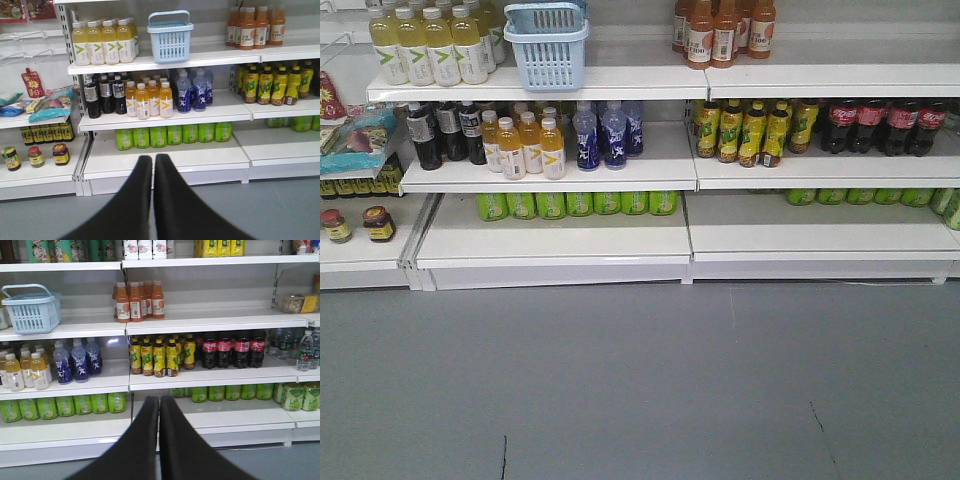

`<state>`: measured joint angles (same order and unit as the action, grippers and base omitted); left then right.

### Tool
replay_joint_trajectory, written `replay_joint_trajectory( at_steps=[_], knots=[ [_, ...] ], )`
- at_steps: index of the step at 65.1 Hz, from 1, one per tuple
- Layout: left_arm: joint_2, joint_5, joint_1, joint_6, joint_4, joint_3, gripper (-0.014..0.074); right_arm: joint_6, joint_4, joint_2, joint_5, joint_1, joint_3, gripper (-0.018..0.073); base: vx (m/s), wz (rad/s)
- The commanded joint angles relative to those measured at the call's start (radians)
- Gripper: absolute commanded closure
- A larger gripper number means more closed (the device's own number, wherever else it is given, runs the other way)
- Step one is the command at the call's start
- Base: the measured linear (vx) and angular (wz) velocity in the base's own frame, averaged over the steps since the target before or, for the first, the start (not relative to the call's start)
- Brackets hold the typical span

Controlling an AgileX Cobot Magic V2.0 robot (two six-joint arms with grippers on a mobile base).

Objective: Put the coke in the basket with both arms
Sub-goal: 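Drive the base toward the shelf holding the light-blue basket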

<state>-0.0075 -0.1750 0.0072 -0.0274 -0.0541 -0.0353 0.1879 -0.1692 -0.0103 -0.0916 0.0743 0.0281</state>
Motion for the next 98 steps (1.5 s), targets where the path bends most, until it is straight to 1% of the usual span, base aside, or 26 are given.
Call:
replay_joint_trajectory(
  at_steps=[1, 61, 98],
  knots=[
    [-0.019, 0.069, -0.004, -0.001, -0.002, 0.034, 0.0603, -0.008, -0.012, -0.014, 0.067, 0.005, 0.007, 0.0564, 0.0, 0.0],
    [-0.019, 0.069, -0.004, -0.001, -0.002, 0.034, 0.0603, -0.008, -0.012, -0.014, 0.067, 0.005, 0.007, 0.0564, 0.0, 0.0],
    [-0.019, 0.069, -0.004, -0.001, -0.002, 0.034, 0.0603, -0.008, -0.012, -0.014, 0.067, 0.005, 0.007, 0.0564, 0.08, 0.08]
  ],
)
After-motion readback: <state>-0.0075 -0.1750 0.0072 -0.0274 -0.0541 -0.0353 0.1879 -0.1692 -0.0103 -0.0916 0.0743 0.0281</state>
